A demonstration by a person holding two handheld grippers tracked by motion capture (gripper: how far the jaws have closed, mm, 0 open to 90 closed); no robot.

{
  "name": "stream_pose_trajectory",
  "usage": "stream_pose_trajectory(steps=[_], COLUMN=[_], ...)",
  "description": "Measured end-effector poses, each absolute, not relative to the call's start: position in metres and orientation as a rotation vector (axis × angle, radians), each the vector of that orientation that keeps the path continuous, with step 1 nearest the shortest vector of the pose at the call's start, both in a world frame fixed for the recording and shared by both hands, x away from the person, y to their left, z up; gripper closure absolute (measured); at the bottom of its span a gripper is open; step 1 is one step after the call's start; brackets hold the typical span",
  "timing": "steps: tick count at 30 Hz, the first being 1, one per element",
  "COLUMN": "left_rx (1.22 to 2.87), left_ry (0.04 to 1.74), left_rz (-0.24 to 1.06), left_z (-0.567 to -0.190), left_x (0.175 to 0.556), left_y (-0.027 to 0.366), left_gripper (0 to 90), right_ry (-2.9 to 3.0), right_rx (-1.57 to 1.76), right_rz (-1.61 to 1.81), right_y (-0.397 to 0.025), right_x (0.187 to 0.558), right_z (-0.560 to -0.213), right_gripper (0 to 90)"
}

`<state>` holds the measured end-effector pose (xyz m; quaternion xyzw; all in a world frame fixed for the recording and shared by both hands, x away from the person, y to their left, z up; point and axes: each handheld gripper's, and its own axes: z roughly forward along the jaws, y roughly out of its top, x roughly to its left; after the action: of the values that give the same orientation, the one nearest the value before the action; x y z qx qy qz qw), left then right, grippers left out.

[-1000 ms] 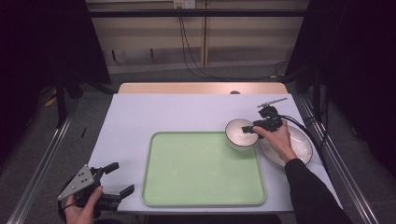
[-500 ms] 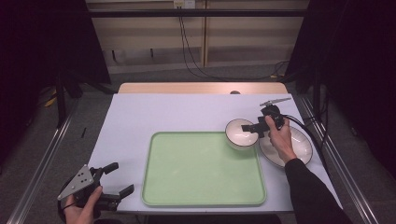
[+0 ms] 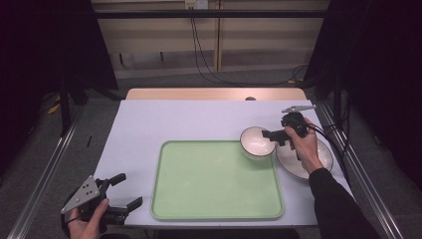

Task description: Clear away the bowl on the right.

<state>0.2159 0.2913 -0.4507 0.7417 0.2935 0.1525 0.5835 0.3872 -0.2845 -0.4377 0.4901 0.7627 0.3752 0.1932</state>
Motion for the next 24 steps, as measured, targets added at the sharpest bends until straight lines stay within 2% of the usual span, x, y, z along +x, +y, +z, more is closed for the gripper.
stream_pose_trajectory(steps=[12, 24], left_rx=[1.731, 1.733], left_ry=[0.692, 0.706], left_rz=[0.362, 0.352], left_z=[-0.451, -0.451], left_x=[0.216, 0.216], left_y=[0.292, 0.291], left_gripper=[0.9, 1.0], right_ry=[2.065, 2.048], right_rx=[1.347, 1.306], right_rz=[1.089, 1.139], right_y=[-0.295, -0.302], right_x=[0.370, 0.347], right_z=[-0.428, -0.432], right_gripper=[2.5, 2.7])
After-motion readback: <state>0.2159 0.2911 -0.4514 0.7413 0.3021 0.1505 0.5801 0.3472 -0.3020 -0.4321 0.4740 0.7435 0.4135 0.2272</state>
